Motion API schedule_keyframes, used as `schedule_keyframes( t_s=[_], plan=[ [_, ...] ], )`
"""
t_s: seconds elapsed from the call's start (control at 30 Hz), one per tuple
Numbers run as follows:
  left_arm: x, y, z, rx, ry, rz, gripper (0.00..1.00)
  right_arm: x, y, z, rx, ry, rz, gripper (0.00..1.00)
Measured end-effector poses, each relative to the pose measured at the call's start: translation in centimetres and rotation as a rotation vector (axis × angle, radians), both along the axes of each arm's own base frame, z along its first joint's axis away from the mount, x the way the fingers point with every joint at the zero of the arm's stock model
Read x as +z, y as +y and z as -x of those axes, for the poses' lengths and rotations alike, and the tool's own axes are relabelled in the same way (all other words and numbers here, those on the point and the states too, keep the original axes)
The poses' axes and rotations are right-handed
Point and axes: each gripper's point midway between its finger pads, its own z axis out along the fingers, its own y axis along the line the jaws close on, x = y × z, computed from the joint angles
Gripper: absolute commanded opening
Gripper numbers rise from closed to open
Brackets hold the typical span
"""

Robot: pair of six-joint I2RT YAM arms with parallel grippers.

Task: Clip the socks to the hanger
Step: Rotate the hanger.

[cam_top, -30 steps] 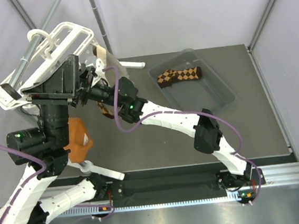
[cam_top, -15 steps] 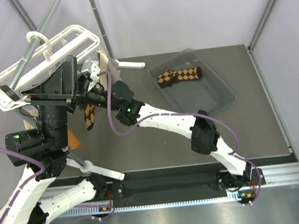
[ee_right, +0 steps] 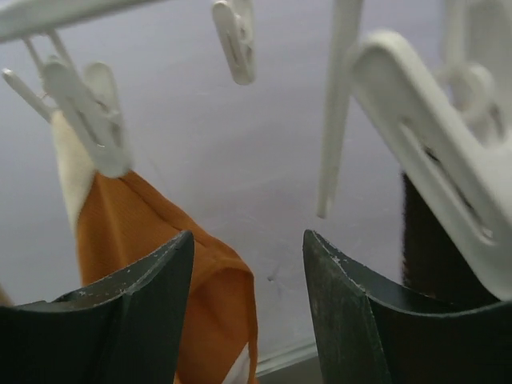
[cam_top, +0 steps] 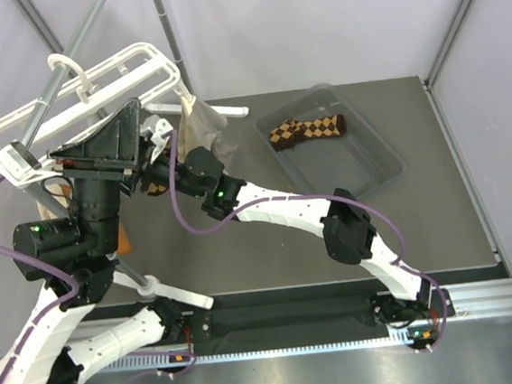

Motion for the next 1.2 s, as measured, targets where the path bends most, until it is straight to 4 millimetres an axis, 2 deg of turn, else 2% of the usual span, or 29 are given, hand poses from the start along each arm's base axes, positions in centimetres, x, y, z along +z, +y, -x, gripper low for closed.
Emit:
schedule_keyframes(
  t_s=[0.1, 0.2, 0.5, 0.6, 0.67, 0.73, 0.8, 0.9, 0.97, 1.07, 1.2],
  plan=[
    [-0.4, -0.5, 0.0, 0.000, 0.001, -0.048, 0.61, -1.9, -0.3, -1.9, -0.037, 0.033, 0.039, 0.56],
    [-0.6, -0.9, 0.1, -0.007, -0.006, -0.083, 0.61, -2.5, -1.2, -4.5, -0.077, 0.055, 0.056, 0.55],
    [-1.4, -1.6, 0.0, -0.010, 0.001, -0.146, 0.59, -3.5, -6.6, -14.1, -0.224, 0.101, 0.090, 0.56],
    [-1.8, -1.7, -0.2, 0.001, 0.009, -0.173, 0.58, -3.1, -7.7, -16.1, -0.230, 0.097, 0.117, 0.57],
    [-1.8, -1.6, -0.1, 0.008, 0.009, -0.186, 0.58, -1.9, -8.4, -17.0, -0.232, 0.079, 0.115, 0.57],
    [-1.5, -1.5, -0.1, 0.015, 0.005, -0.194, 0.59, -0.8, -9.2, -17.5, -0.231, 0.058, 0.107, 0.56],
    [-1.1, -1.4, 0.0, 0.018, -0.001, -0.192, 0.60, -0.7, -9.6, -17.8, -0.230, 0.050, 0.113, 0.56],
    [-0.3, -1.6, -0.1, 0.020, -0.017, -0.187, 0.60, -2.3, -9.7, -18.1, -0.217, 0.080, 0.169, 0.57],
    [0.4, -2.0, -0.3, 0.020, -0.026, -0.182, 0.60, -3.9, -9.7, -17.6, -0.194, 0.117, 0.231, 0.62],
    [1.0, -2.7, -1.0, 0.021, -0.033, -0.173, 0.61, -5.7, -10.3, -15.9, -0.141, 0.167, 0.323, 0.71],
    [0.9, -3.7, -1.9, 0.022, -0.029, -0.175, 0.61, -6.0, -12.4, -11.8, -0.038, 0.166, 0.402, 0.88]
  ],
)
